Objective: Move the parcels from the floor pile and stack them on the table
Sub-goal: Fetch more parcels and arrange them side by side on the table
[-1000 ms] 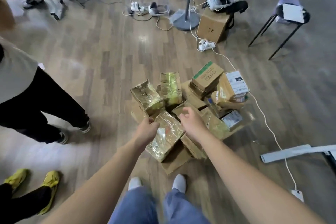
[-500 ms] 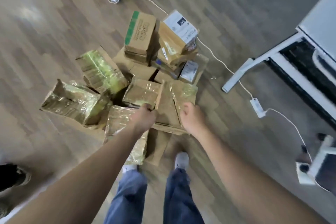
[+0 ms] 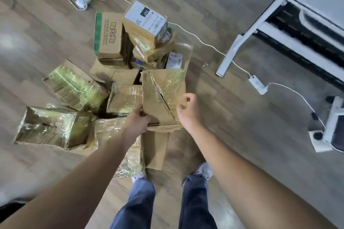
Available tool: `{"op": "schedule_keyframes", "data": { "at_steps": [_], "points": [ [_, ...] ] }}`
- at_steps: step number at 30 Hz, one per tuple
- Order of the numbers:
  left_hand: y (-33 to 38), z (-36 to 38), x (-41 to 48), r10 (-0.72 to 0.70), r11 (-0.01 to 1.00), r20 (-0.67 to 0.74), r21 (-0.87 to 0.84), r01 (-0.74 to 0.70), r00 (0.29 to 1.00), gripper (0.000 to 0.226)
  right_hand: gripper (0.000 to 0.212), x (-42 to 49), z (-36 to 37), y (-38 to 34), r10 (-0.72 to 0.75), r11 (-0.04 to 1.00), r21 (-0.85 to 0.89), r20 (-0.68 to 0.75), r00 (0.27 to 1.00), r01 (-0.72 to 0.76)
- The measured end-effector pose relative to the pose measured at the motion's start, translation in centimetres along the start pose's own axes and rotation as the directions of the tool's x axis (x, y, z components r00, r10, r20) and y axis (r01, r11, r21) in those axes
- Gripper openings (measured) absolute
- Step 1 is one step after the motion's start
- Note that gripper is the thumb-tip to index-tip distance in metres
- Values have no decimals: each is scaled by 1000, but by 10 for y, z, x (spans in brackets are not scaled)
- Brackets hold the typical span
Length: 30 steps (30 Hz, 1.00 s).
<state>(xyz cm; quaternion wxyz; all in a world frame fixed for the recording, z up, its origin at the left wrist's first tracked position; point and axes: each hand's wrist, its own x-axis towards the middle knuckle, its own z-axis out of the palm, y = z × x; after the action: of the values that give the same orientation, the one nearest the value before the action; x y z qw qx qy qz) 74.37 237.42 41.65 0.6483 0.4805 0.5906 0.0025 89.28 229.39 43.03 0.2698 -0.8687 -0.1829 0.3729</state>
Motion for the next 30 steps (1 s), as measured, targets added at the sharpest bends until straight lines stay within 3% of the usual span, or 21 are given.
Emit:
{"op": "schedule_keyframes", "data": {
  "at_steps": [3,7,12,17,24,30],
  "points": [
    [37,19,-25,51,999,-37,-10,-51,998,42,41,-3,-46,-11,15,998,69,-43,999,-12],
    [101,71,-63,162,986,-57,-37,-164,985,38,11,0,-134,-19,-58,998,17,-135,989,61],
    [188,145,-113,320,944,-87,-60,-326,943,33,29,-2,-263,-35,-132,985,79,-249,959,156],
    [267,226,-155,468,876,-163,-46,-481,868,32,25,-17,-381,-34,-300,946,14,-340,891,324],
    [343,340,-193,619,781,-46,-59,-621,784,32,21,-13,-515,-1,-340,896,85,-499,797,435],
    [393,429,-196,684,727,55,-127,-675,727,35,19,-7,-596,31,-263,836,250,-598,757,488]
  ]
}}
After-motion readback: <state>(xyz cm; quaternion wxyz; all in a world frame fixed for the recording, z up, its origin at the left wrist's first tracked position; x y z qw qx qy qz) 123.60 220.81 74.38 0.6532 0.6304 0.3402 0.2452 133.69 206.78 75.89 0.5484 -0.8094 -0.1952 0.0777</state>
